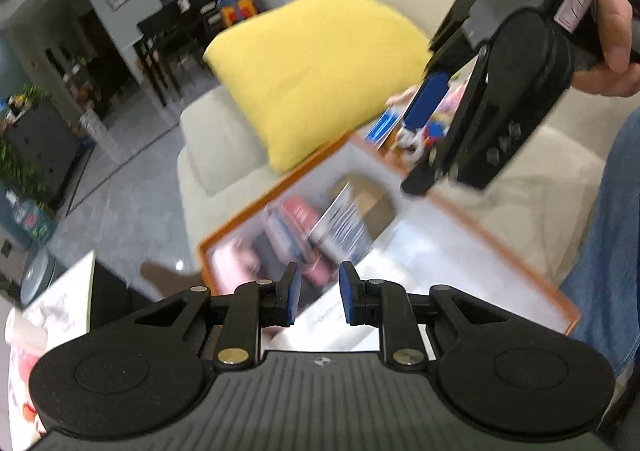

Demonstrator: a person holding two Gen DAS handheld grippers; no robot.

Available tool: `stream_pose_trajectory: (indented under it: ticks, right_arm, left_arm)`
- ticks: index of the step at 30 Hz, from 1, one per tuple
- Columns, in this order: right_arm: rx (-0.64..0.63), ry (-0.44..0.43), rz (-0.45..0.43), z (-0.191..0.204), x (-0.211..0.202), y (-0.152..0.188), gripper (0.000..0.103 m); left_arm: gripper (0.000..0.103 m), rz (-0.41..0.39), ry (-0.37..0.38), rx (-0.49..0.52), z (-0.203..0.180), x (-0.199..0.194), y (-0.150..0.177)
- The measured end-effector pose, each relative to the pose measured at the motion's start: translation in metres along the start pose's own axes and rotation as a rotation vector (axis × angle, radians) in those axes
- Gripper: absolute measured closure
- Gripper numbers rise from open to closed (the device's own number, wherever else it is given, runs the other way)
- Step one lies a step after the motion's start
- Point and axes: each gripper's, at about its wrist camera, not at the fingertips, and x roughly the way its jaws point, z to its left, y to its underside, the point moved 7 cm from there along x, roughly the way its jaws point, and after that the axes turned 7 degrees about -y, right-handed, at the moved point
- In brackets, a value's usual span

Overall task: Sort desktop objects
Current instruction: 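Move both grippers out of the box toward the plush toys on the sofa, then grasp the red panda plush with the left gripper while the right gripper grasps the white dog plush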

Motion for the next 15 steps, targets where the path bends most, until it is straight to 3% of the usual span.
stream_pose_trajectory:
  ticks: [6, 12, 15]
  right_arm:
    - [0.197, 0.138, -0.07, -0.082, -0.102, 0.048, 0.041]
    - [0.396, 0.185, -0.092, -0.146, -0.075, 0.101, 0.048]
    - [0.401, 0.223, -0.115, -0.175, -0.06, 0.112, 0.048]
  left_arm:
    - [0.076, -0.001, 0.116, -0.061, -0.038, 0.008, -0.054]
    - [0.076, 0.13, 0.22, -0.234, -0.073, 0.061, -0.1]
    - [0.076, 0.206, 0.234, -0.342, -0.085, 0.094, -0.115]
